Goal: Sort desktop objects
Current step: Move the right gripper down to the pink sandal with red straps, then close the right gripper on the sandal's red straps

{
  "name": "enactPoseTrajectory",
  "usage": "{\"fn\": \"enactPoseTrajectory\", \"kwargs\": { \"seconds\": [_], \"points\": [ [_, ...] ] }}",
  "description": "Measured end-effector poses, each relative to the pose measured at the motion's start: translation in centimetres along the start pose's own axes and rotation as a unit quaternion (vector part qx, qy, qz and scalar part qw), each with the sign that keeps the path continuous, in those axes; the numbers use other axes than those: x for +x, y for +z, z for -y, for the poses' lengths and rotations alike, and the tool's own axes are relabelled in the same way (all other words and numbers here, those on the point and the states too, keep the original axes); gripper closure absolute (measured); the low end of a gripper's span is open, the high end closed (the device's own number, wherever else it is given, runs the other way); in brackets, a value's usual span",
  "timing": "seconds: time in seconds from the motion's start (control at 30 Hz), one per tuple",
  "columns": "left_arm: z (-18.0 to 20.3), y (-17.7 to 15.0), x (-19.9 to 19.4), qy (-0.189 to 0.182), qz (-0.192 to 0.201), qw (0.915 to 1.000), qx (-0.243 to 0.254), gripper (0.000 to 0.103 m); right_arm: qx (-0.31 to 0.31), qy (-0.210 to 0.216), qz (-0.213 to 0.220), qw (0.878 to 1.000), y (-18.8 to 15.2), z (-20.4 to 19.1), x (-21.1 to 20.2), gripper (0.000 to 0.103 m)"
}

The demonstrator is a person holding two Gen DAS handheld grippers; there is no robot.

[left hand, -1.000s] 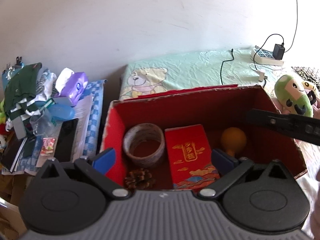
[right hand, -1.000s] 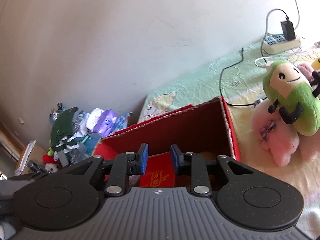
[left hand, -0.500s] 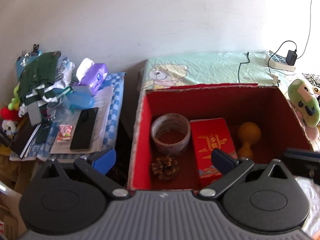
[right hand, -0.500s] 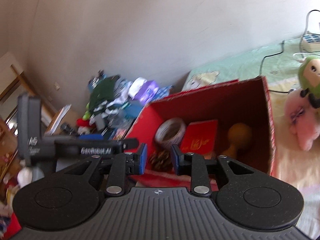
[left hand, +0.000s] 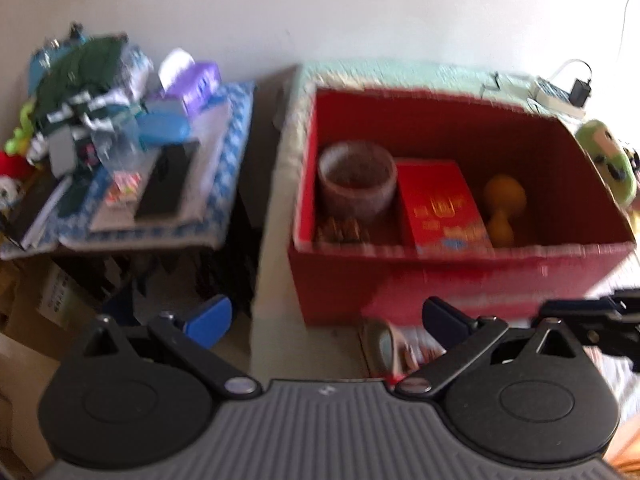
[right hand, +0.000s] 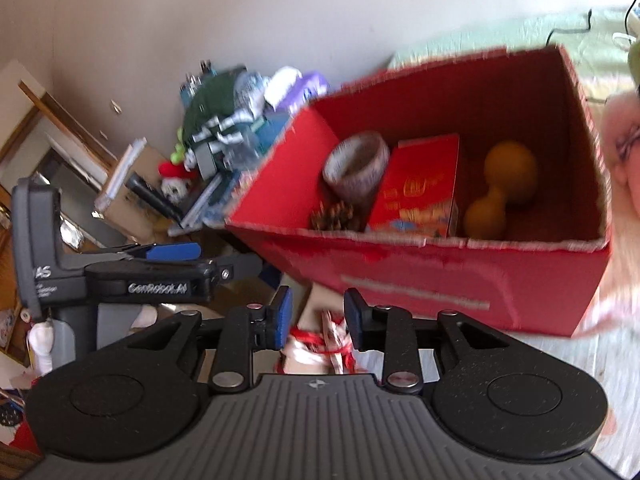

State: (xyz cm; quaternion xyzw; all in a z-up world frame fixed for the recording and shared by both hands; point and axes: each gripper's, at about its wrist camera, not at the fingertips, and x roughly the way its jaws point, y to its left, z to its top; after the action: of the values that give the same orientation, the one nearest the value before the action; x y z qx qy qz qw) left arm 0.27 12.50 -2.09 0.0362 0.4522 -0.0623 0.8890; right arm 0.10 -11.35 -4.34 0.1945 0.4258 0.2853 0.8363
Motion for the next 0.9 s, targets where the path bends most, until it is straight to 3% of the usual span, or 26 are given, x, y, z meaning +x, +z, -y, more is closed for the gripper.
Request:
{"fn": "enactPoseTrajectory", "kwargs": {
  "seconds": [0.2, 0.3, 0.43, 0.57, 0.67, 0.73, 0.9],
  "points": [
    [0.2, -2.9, 0.6, -0.055, -0.027, 0.9981, 0.006, 0.001, 0.045, -0.004, -0.033, 0.998, -0.9, 1.3, 1.5, 0.069],
    [0.7, -4.0, 1.0, -0.063, -0.035, 0.9974, 0.008, 0.002, 0.073, 0.000, -0.051, 0.996, -1.2, 2.1, 2.1, 0.062],
    [1.0, -4.7, 2.2, -0.074, -0.045, 0.9962, -0.006, 0.005, 0.094, 0.010, -0.068, 0.993, -1.5, 2.4, 3.0, 0.062],
    [1.3, -5.2, 3.6, -0.087, -0.060, 0.9941, -0.021, 0.016, 0.110, 0.019, -0.083, 0.990, -1.7, 2.7, 4.0, 0.061],
    [1.2, -5.4, 4.5, -0.090, -0.071, 0.9929, -0.031, 0.018, 0.115, 0.024, -0.089, 0.989, -1.7, 2.7, 4.7, 0.060],
    [1.1, -5.5, 5.0, -0.093, -0.079, 0.9918, -0.037, 0.021, 0.118, 0.030, -0.095, 0.988, -1.9, 2.7, 5.2, 0.054],
    [1.6, -5.6, 6.0, -0.088, -0.100, 0.9905, -0.032, 0.047, 0.111, 0.030, -0.107, 0.988, -1.9, 2.3, 6.4, 0.048]
  ]
}}
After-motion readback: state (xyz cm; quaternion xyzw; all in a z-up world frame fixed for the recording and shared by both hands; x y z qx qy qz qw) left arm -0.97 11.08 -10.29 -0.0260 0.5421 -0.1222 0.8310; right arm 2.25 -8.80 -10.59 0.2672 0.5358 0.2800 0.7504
